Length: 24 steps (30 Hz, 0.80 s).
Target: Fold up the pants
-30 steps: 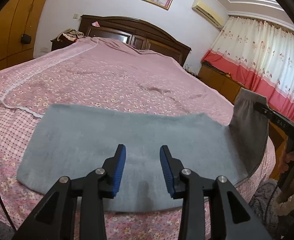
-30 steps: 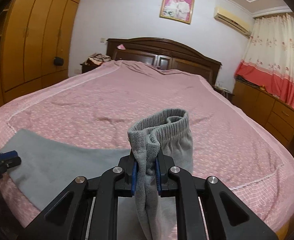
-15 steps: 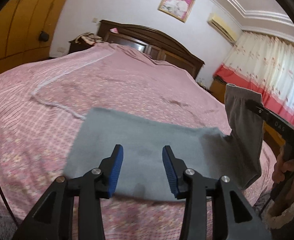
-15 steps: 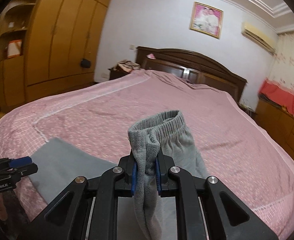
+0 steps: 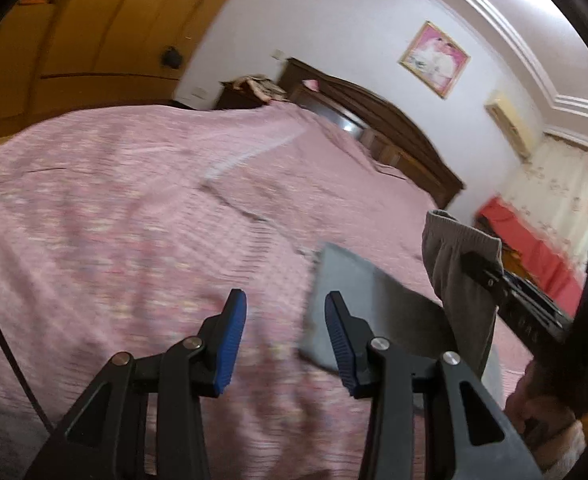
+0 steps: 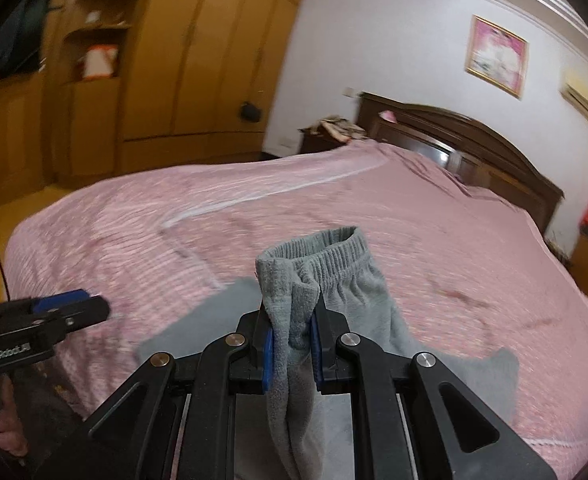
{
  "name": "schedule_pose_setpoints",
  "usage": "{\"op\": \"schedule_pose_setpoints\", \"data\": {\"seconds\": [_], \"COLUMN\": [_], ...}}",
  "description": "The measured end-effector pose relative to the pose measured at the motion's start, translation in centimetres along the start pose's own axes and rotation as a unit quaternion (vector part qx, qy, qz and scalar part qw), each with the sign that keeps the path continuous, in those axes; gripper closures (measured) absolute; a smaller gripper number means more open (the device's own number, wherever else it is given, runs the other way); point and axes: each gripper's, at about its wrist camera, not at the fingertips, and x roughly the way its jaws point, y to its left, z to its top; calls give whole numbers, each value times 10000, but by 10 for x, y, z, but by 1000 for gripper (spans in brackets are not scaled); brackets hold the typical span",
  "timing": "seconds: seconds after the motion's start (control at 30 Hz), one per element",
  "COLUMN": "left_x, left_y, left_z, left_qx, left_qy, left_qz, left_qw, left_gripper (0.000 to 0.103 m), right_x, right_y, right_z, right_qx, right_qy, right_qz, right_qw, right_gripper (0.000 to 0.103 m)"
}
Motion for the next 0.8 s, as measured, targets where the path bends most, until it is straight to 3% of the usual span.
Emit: {"op": "schedule_pose_setpoints", "data": {"seconds": [0.1,0.33,0.57,0.8], "left_x": [-1,-5,-5,-7], "left_y": [16,28,24,34], "left_z": [-2,-3,-3,-1], "left_qx": [-196,-342,-268,-548], "left_qy": [96,169,183,85], "left_qz": [111,54,35,91], "left_qw": [9997,9993,9995,9984], "left_gripper": [60,60,60,60], "right_x": [8,20,22,26], "right_y": [29,57,64,72], "right_z": [-7,-25,-29,-33], "right_qx": [-442,-1085,-1213,-1327], "right_qy": [2,179,181,274], "right_qz": [-154,-296,-383,-339], "right_qw": [9989,9935,9917,9902], "right_gripper": [88,88,87,87]}}
